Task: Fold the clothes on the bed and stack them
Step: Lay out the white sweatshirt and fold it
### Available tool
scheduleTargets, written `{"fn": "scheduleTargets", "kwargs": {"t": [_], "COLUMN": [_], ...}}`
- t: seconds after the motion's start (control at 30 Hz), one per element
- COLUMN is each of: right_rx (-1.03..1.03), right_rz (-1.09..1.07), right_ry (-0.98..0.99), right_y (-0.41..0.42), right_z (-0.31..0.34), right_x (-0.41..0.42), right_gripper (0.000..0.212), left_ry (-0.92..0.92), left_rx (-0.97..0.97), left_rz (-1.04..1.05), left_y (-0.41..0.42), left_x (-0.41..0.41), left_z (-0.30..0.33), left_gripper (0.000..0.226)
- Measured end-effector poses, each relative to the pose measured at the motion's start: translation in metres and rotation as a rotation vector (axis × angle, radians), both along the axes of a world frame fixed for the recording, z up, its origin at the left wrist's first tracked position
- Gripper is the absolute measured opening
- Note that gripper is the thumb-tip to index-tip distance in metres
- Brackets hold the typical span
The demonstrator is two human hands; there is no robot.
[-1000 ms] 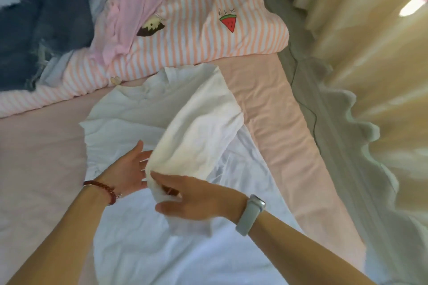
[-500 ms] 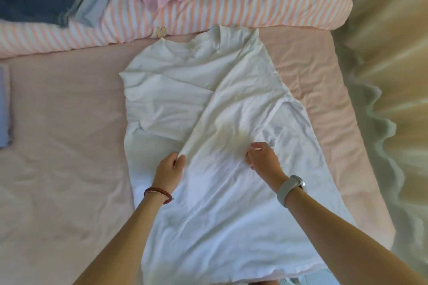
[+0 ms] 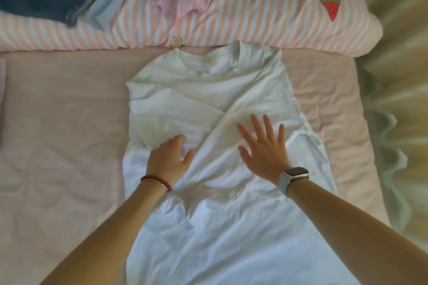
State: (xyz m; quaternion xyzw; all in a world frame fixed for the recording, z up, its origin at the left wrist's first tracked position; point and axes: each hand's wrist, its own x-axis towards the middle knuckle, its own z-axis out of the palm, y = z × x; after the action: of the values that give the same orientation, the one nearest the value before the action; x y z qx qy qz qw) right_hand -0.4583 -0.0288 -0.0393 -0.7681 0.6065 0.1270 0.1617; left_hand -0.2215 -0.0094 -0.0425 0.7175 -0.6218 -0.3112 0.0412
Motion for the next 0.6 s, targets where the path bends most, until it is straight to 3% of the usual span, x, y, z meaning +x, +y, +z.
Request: {"fn": "scheduleTargets", "kwargs": {"t": [0.07, 0.13, 0.27, 0.47, 0.6], "right_rx": [0.117, 0.171, 0.136, 0.140, 0.132], "right_rz": [0.050, 0.061, 0.046, 0.032, 0.045], "right_ry": [0.042, 0.044, 0.046, 0.050, 0.048], "right_y": [-0.010, -0.013, -0.010, -0.007, -0.006], "right_z": [-0.021, -0.035, -0.050, -0.051, -0.047], "right_x": [-0.005, -0.008, -0.009, -0.006, -0.006], "right_gripper": [0.061, 0.062, 0.062, 0.062, 0.062], "left_ry": [0.053, 0.077, 0.191, 0.113, 0.424], "left_rx": [0.181, 0.269, 0.378, 0.453, 0.364], "left_rz": [0.059, 0.194, 0.323, 0.054, 0.294], "left_y": [-0.006, 0.006, 0.049, 0.073, 0.082], "left_x": [-0.008, -0.004, 0.019, 0.035, 0.043], "left_z": [-0.008, -0.013, -0.013, -0.008, 0.004], "left_gripper": [0.026, 0.036, 0.044, 0.026, 0.015]}}
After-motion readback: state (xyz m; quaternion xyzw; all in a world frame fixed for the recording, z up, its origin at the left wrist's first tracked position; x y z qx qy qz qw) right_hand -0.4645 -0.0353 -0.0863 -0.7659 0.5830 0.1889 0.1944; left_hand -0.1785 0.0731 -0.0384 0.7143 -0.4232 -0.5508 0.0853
